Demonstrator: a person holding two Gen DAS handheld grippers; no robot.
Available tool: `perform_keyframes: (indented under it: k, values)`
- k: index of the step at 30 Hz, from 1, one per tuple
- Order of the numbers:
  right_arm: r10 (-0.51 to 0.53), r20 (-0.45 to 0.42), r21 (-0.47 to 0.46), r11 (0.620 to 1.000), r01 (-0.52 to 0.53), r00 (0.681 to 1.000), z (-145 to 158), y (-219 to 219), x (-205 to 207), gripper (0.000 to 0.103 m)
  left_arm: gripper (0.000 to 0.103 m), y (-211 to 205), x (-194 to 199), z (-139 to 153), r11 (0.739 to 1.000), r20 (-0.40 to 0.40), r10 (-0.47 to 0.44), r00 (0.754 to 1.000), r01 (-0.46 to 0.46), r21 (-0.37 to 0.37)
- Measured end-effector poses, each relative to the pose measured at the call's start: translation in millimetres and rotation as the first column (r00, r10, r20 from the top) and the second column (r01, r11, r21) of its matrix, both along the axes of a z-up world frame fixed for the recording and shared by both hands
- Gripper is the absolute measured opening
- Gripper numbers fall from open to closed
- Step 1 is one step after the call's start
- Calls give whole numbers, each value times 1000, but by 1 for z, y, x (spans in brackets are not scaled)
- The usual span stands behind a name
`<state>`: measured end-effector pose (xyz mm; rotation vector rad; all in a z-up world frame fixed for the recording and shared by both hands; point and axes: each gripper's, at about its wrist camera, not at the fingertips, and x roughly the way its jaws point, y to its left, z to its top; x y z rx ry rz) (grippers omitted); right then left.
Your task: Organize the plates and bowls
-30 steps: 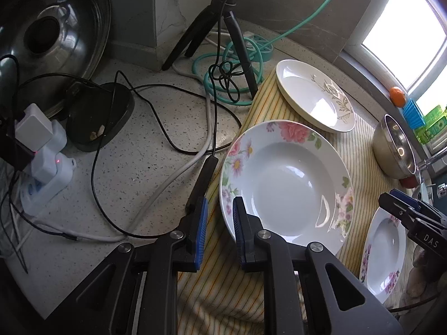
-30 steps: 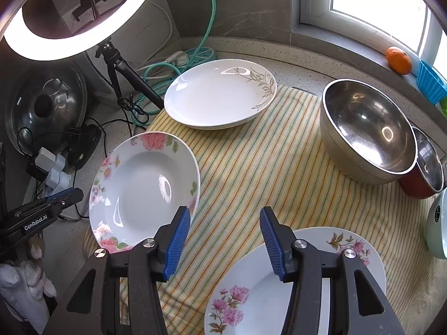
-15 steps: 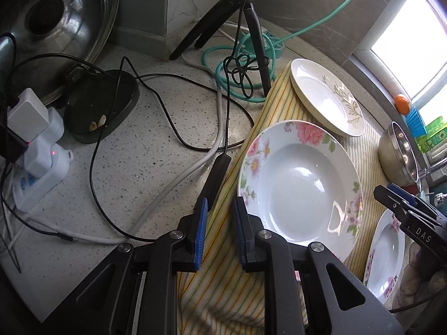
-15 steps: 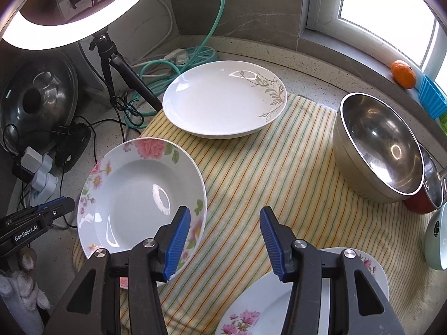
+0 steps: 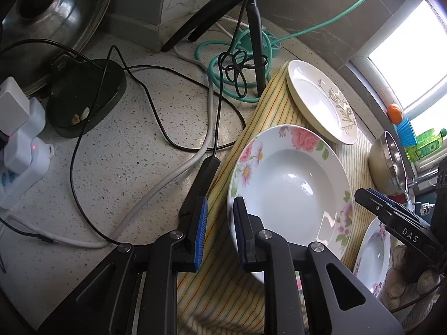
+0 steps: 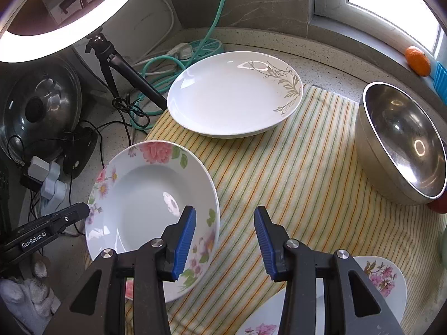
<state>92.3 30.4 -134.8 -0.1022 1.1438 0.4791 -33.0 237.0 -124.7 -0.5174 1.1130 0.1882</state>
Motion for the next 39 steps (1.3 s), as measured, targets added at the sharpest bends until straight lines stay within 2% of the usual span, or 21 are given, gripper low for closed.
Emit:
perform_keyframes:
  k: [7,12,20,26,30,34,39]
  values:
    - [-7,-39,24,1000,7,999,-7,-2,6,38,17,1,6,-4,1000,-9,-2,1000,2,-24]
    - [-7,-71,35,999,9,997,-14,-1,9,33,17,2,7,-7,999,-16,-3,1000,2,-49]
    - [-8,-116,65,998,16,993,-23,-3,13,22,17,1,8,-8,999,-18,-7,1000,6,-48]
    - [1,-138,89,996,12,990,-25,-2,16,18,17,0,10,-10,998,-20,-13,1000,12,-58]
    - [12,-150,107,994,4,989,-25,0,16,11,13,-2,12,-10,998,-17,-21,1000,20,-56]
    - [18,-150,101,995,-3,988,-25,3,15,11,13,-6,15,-8,999,-21,-34,999,33,-30]
    - [16,-159,107,994,1,987,-26,1,15,11,13,-6,15,-6,999,-23,-37,999,36,-31]
